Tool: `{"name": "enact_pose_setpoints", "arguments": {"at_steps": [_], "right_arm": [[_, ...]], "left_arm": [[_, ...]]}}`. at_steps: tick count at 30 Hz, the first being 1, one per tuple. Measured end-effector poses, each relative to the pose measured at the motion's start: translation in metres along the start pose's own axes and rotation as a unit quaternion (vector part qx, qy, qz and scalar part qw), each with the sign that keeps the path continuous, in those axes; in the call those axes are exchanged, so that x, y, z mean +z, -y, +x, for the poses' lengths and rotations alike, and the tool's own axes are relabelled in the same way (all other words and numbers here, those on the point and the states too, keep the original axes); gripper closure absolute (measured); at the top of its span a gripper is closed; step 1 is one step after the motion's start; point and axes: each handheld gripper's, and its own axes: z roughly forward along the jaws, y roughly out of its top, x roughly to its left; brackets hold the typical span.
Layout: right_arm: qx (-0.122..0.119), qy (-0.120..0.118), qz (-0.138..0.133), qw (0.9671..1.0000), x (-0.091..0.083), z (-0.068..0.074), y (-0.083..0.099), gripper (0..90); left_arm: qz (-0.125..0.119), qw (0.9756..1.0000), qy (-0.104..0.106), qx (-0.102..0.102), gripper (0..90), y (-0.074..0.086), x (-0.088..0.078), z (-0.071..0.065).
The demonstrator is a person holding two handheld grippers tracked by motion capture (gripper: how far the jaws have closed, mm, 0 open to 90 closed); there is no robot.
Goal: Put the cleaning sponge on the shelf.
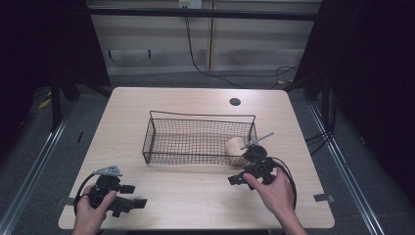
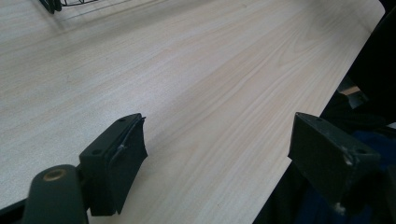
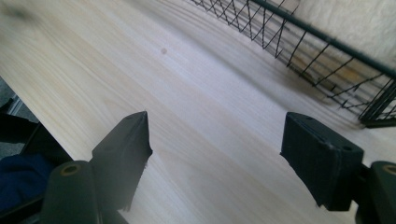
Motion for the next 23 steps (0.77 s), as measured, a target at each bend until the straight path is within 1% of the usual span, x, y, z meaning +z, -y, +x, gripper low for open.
{"name": "enact_pose_setpoints", "arguments": {"at_steps": [3,8,13,16,19,20,22,23], "right_arm": [[-0.004,0.006,-0.007,0.9999,0.000,0.001,0.007,24.5],[-0.006,0.013,-0.018,0.9997,-0.001,0.001,0.022,24.8],[0.002,0.017,-0.030,0.9994,0.004,-0.003,0.040,24.9],[0.012,0.019,-0.039,0.9990,0.008,-0.008,0.049,24.7],[0.013,0.025,-0.038,0.9989,0.012,-0.010,0.055,24.6],[0.014,0.023,-0.038,0.9989,0.013,-0.010,0.055,24.6],[0.017,0.027,-0.042,0.9986,0.015,-0.010,0.057,24.3],[0.015,0.029,-0.043,0.9985,0.017,-0.010,0.057,23.7]], "left_arm": [[0.000,1.0000,0.001,-0.003,18.4,0.000,0.000,0.000],[-0.001,1.0000,-0.003,-0.003,18.4,0.000,0.001,0.000],[0.002,1.0000,-0.002,-0.001,18.4,0.000,0.001,0.001],[0.005,1.0000,-0.003,-0.002,18.4,0.000,0.002,0.001],[0.004,1.0000,-0.003,-0.001,18.4,0.000,0.003,0.001],[0.003,1.0000,-0.002,-0.001,18.4,0.000,0.003,0.001],[0.003,1.0000,-0.002,-0.001,18.4,0.000,0.002,0.001],[0.002,1.0000,-0.001,-0.001,18.4,0.000,0.002,0.001]]}}
